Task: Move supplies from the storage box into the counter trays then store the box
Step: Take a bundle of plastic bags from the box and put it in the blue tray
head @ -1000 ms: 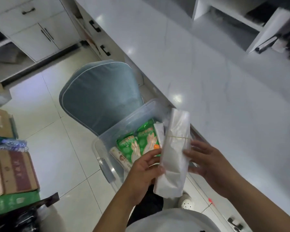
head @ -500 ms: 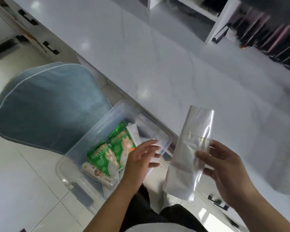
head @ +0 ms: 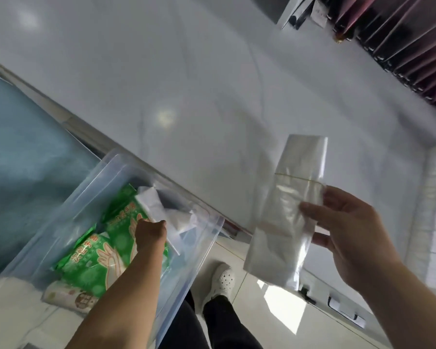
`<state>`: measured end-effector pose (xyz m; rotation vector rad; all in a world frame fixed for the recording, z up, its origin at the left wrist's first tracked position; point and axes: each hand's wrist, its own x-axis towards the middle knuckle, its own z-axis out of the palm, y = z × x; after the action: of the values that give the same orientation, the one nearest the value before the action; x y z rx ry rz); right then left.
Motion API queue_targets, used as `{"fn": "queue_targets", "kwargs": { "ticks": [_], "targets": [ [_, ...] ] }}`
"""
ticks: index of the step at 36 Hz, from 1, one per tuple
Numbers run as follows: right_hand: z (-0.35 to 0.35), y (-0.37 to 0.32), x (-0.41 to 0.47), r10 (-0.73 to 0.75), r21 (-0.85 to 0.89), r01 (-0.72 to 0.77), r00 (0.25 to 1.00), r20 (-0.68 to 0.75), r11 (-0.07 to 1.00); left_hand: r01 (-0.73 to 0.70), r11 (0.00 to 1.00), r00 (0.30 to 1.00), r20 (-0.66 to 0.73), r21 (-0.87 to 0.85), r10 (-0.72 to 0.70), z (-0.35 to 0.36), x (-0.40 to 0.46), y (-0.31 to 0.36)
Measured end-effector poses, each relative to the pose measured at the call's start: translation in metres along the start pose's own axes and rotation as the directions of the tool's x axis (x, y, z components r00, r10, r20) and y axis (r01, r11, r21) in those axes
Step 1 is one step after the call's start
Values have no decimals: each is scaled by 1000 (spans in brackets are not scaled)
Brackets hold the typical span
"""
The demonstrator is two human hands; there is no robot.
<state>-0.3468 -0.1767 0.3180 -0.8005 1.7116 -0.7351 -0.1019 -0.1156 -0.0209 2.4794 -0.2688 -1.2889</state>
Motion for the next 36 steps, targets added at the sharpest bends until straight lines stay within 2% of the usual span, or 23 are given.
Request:
{"fn": "queue_targets", "kwargs": {
  "ticks": [3, 9, 11, 15, 17, 21, 24, 26, 30, 32, 33, 35, 36],
  "targets": [
    [-3, 2, 4, 33, -21, -33, 999, -26, 999, 74, 997, 997, -23, 9, -74, 9, 13, 0],
    [-7, 2, 9, 57, -71, -58, 998, -5, 996, 97, 990, 993, -73, 98, -90, 36, 73, -27],
    [-6, 3, 10, 60, -94, -60, 998, -6, 994, 89, 991, 993, -84, 99, -81, 28, 59, -17],
    [-5, 7, 11, 62, -115, -67, 997, -43, 991, 27, 999, 998, -55, -22, -28, 10, 22, -6],
    [-5, 8, 9, 58, -132, -68, 996, -72, 989, 29, 983, 999, -13, -181, -32, 2, 4, -9],
    [-6, 11, 7, 84, -150, -100, 990, -109, 984, 51, 890, 999, 24, -453, -44, -31, -45, -10],
    [-10, 13, 8, 102, -151, -115, 990, -93, 982, 54, 769, 998, 60, -637, -20, -64, -98, -4],
    [-14, 13, 10, 140, -138, -146, 989, -51, 980, 8, 714, 1000, 25, -700, 12, -83, -127, -1],
    [-24, 8, 9, 218, -103, -211, 974, 63, 972, -207, 659, 978, -142, -723, 151, -124, -178, 24],
    [-32, 0, 4, 205, -78, -198, 974, 92, 977, -382, 631, 924, -288, -676, 251, -145, -206, 44],
    [-38, -5, 1, 187, -66, -181, 977, 105, 981, -503, 617, 863, -392, -606, 318, -153, -224, 56],
    [-54, -15, -3, 144, -48, -139, 981, 133, 989, -710, 577, 688, -573, -403, 445, -166, -262, 80],
    [-64, -21, -5, 120, -45, -114, 983, 140, 992, -780, 549, 598, -618, -301, 510, -168, -281, 91]
  ]
}}
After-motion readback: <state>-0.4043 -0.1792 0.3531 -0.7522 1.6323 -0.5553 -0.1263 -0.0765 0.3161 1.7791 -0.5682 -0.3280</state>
